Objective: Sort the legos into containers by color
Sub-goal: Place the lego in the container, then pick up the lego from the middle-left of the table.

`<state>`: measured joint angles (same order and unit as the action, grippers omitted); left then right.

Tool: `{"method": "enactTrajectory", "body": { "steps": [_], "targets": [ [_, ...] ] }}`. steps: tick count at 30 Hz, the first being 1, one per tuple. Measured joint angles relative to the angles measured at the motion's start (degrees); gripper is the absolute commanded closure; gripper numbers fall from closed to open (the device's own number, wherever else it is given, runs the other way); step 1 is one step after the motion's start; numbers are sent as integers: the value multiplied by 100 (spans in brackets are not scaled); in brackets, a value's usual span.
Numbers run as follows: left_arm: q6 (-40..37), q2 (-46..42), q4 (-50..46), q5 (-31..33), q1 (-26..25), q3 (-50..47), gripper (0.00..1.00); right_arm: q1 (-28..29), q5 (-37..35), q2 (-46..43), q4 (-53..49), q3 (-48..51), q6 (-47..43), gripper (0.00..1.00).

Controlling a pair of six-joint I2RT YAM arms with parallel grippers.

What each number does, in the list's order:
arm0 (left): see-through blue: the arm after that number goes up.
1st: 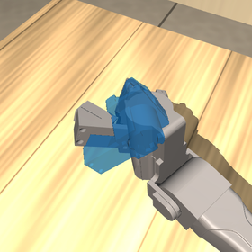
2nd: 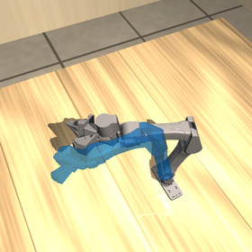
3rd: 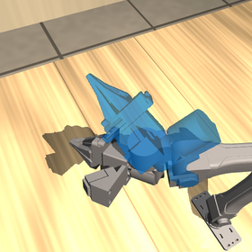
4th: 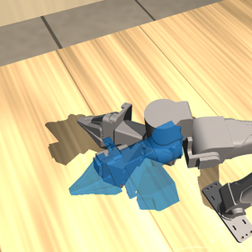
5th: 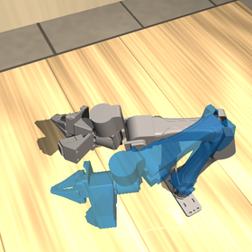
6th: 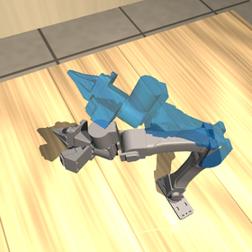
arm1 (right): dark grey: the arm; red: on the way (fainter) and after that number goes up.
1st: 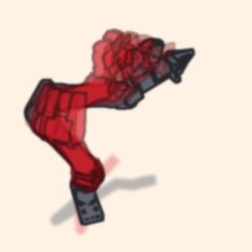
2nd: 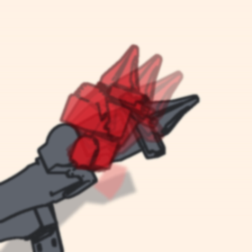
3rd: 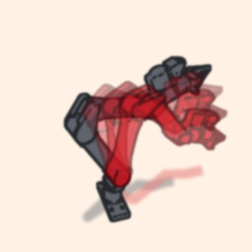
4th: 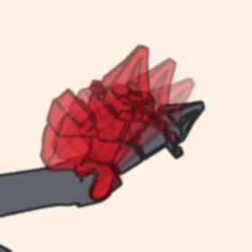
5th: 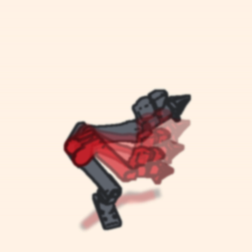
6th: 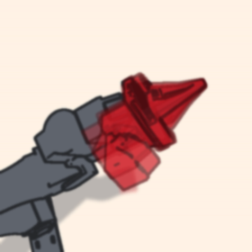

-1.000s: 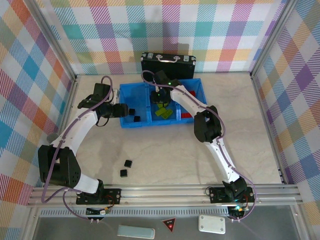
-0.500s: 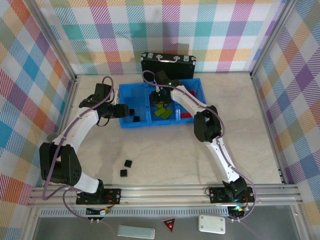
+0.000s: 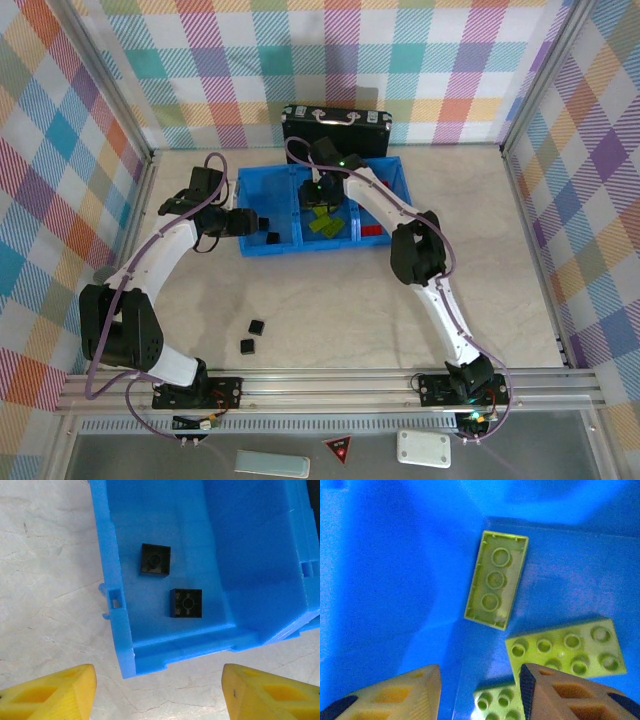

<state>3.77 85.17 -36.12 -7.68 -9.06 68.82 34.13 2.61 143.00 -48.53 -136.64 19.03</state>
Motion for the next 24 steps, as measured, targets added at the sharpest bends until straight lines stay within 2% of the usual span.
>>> {"method": "enactTrajectory", "body": {
  "steps": [5, 17, 24],
  "targets": [
    [103, 103, -186, 0, -2, 13, 33, 46, 70, -498, -249, 313, 0, 53],
    [422, 162, -730, 85, -330, 151, 33, 232, 111, -2065, -358, 2135, 31, 52],
    [828, -352, -898, 177, -584, -304, 33, 284, 114, -2940, -162, 3259, 151, 52]
  ]
}}
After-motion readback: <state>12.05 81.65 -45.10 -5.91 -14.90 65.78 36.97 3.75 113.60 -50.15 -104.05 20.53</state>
